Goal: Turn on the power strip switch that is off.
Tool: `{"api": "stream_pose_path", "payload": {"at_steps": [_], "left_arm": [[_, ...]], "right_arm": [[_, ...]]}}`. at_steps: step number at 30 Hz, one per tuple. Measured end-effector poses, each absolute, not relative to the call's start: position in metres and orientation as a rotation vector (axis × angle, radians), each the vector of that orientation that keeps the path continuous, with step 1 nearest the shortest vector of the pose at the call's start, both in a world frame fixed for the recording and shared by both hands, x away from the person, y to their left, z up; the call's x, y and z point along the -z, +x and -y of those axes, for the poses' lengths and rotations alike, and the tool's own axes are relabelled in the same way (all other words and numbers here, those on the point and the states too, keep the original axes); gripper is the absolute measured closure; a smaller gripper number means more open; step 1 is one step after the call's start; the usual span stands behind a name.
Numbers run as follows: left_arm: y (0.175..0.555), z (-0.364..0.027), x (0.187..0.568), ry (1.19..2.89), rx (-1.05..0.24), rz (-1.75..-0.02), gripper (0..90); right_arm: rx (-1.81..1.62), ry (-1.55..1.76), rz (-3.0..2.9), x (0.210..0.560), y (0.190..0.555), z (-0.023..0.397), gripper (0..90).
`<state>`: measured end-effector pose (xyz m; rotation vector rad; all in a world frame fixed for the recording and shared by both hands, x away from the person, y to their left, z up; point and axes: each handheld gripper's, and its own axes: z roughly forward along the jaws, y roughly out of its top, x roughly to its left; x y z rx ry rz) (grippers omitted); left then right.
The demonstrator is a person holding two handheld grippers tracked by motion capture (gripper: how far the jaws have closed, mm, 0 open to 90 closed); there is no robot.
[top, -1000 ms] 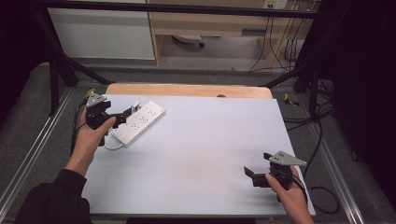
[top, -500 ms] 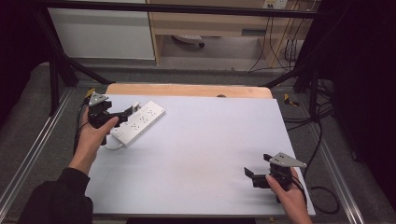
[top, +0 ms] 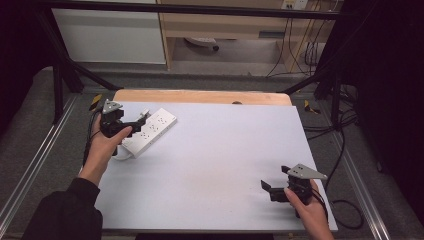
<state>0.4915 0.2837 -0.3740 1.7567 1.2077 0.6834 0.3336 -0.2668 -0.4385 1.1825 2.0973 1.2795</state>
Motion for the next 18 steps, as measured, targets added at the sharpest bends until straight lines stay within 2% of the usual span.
{"api": "stream_pose_path", "payload": {"at_steps": [11, 18], "left_arm": [[0.497, -0.279, 0.382, 1.77, -0.657, -1.231, 8.1], [0.502, -0.277, 0.388, 1.787, -0.696, -1.262, 11.1]], "right_arm": [[-1.282, 1.185, -2.102, 0.439, 0.334, 0.266, 2.8], [-1.277, 1.18, -2.115, 0.44, 0.335, 0.266, 2.8]]}}
